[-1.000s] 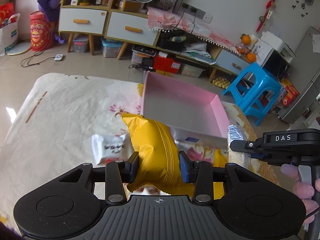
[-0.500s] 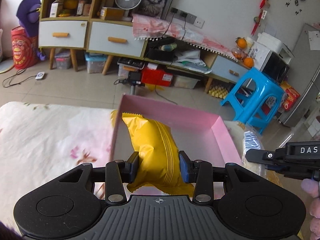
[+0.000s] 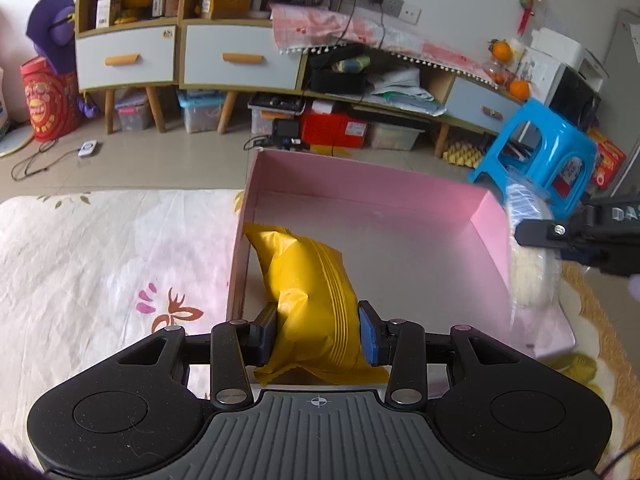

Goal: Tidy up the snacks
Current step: 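Carry the yellow bag and clear bar with both tools into the pink box, then open both tools to release the snacks inside the box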

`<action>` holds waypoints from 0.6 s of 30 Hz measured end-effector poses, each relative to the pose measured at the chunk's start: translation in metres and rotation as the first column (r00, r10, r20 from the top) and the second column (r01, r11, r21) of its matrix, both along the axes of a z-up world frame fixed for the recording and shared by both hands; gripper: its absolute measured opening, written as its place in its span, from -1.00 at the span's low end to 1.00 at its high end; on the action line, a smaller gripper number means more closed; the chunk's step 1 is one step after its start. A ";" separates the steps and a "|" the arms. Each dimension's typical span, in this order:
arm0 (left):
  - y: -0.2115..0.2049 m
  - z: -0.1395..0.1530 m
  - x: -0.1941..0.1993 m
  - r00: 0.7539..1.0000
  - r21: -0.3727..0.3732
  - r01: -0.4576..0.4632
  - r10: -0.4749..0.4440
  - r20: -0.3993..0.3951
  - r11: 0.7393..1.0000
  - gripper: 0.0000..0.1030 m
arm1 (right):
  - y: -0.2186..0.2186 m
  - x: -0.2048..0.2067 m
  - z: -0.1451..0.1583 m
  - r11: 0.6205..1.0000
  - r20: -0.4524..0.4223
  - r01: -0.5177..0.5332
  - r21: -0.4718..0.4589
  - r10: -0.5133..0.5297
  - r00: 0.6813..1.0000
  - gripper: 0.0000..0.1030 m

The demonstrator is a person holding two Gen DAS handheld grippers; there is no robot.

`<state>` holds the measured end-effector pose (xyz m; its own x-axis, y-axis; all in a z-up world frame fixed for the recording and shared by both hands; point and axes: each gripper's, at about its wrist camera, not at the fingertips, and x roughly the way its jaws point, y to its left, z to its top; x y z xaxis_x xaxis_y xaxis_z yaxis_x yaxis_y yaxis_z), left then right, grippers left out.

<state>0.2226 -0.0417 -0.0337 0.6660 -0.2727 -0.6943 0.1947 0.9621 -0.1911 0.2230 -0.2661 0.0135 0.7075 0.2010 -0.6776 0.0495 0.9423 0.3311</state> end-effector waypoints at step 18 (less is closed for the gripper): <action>0.004 0.003 -0.018 1.000 0.004 -0.012 0.012 -0.027 1.000 -0.19 | 0.011 -0.007 -0.001 0.996 -0.026 -0.062 -0.062 0.061 0.998 -0.46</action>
<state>0.2050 -0.0378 -0.0307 0.6501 -0.2623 -0.7131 0.1782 0.9650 -0.1926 0.2164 -0.2554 0.0125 0.6782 0.2001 -0.7071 -0.0020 0.9627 0.2705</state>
